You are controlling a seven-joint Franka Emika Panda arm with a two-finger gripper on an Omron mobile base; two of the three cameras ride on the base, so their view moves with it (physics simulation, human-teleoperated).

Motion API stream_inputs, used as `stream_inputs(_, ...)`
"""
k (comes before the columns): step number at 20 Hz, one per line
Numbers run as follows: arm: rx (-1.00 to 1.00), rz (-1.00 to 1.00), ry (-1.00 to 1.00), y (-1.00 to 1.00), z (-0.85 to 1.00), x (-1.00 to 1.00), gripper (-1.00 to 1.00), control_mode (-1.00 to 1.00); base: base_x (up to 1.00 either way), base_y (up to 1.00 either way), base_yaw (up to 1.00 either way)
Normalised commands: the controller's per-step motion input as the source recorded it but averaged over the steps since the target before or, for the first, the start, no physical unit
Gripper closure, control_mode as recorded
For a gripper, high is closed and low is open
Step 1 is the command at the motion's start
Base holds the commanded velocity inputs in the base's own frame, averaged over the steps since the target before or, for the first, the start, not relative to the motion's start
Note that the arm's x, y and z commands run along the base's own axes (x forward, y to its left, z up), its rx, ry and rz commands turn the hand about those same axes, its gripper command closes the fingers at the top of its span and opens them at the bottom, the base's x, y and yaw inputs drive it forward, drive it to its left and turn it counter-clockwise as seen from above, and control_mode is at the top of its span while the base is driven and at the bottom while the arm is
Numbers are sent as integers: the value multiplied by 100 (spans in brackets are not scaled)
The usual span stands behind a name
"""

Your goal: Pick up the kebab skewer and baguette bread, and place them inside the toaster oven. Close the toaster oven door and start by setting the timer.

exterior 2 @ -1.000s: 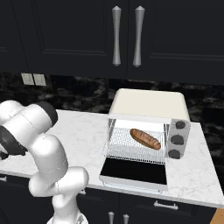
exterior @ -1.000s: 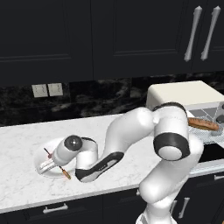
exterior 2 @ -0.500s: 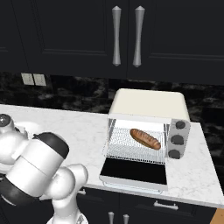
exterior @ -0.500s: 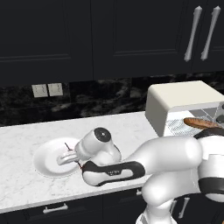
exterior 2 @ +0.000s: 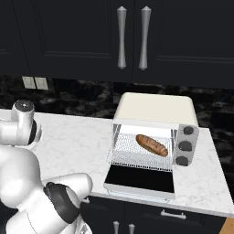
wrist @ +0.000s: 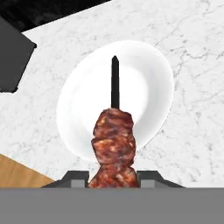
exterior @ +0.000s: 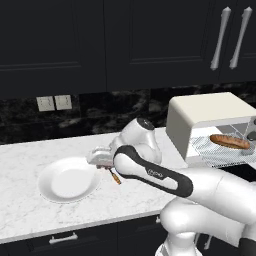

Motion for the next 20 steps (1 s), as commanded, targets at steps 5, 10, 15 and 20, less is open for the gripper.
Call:
stream_inputs(5, -4, -17, 18, -34, 59, -16, 100, -100, 0, 0, 0)
stream_inputs(10, -14, -20, -1, -56, 1, -40, 100, -100, 0, 0, 0)
stream_inputs(15, -6, -8, -1, -80, 7, -31, 100, -100, 0, 0, 0)
stream_inputs(20, -2, -10, 0, -81, 14, -26, 100, -100, 0, 0, 0)
